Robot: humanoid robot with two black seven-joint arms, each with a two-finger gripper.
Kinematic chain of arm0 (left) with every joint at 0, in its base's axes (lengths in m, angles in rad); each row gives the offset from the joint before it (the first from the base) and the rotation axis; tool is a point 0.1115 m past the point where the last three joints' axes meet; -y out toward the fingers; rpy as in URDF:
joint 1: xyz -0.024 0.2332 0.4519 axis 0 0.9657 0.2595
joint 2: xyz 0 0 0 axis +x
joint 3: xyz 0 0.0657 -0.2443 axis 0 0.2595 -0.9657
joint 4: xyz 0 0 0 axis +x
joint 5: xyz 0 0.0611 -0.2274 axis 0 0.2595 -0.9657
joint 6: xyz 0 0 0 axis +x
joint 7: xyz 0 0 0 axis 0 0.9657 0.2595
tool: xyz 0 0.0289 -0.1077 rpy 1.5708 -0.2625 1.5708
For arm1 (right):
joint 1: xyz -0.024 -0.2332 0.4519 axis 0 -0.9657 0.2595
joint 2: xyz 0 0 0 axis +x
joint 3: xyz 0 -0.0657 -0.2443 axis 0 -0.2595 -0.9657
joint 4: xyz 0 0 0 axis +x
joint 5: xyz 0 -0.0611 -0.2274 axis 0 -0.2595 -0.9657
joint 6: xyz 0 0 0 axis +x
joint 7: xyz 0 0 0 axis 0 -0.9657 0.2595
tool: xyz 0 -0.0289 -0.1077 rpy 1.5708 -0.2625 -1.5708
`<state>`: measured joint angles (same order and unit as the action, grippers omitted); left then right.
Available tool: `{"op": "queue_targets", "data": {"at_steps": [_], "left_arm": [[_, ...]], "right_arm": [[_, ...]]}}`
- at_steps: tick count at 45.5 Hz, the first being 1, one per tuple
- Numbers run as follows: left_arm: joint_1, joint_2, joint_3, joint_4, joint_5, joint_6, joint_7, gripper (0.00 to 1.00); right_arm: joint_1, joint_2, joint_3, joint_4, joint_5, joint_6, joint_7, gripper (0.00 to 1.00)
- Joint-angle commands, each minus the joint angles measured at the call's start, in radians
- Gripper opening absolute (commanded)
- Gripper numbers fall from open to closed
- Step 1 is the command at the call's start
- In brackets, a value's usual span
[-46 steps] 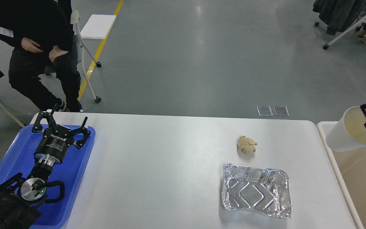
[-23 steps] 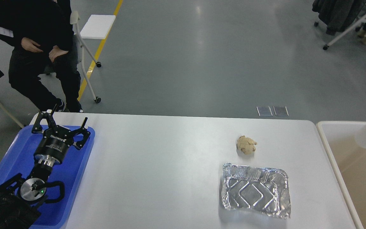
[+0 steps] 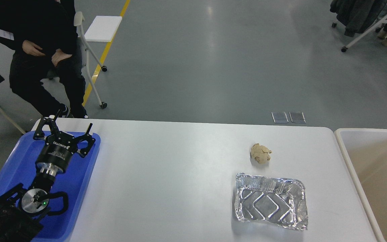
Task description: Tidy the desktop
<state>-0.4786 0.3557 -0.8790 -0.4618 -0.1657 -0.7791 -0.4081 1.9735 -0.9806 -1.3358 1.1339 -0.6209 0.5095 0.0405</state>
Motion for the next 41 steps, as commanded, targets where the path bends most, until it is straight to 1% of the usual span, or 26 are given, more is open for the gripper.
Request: {"op": "queue_targets", "data": {"at_steps": [1, 10, 19, 22, 28, 33, 41], "left_arm": [[0.000, 0.000, 0.000, 0.000, 0.000, 0.000, 0.000, 0.99], [0.000, 0.000, 0.000, 0.000, 0.000, 0.000, 0.000, 0.99], [0.000, 0.000, 0.000, 0.000, 0.000, 0.000, 0.000, 0.99], [0.000, 0.000, 0.000, 0.000, 0.000, 0.000, 0.000, 0.99], [0.000, 0.000, 0.000, 0.000, 0.000, 0.000, 0.000, 0.99], [0.000, 0.000, 0.000, 0.000, 0.000, 0.000, 0.000, 0.99], [0.001, 0.000, 0.000, 0.000, 0.000, 0.000, 0.000, 0.99]], "right_arm": [[-0.364, -0.069, 0.302, -0.192, 0.030, -0.029, -0.002, 0.00], [-0.597, -0.050, 0.472, -0.367, 0.047, -0.031, -0.002, 0.00], [-0.818, 0.039, 0.638, -0.583, 0.050, -0.049, -0.002, 0.00], [-0.866, 0.065, 0.684, -0.637, 0.050, -0.052, -0.002, 0.00], [-0.929, 0.095, 0.730, -0.694, 0.050, -0.068, -0.004, 0.00], [-0.985, 0.143, 0.742, -0.750, 0.050, -0.108, -0.004, 0.00], [-1.076, 0.235, 0.747, -0.888, 0.052, -0.146, -0.002, 0.00]]}}
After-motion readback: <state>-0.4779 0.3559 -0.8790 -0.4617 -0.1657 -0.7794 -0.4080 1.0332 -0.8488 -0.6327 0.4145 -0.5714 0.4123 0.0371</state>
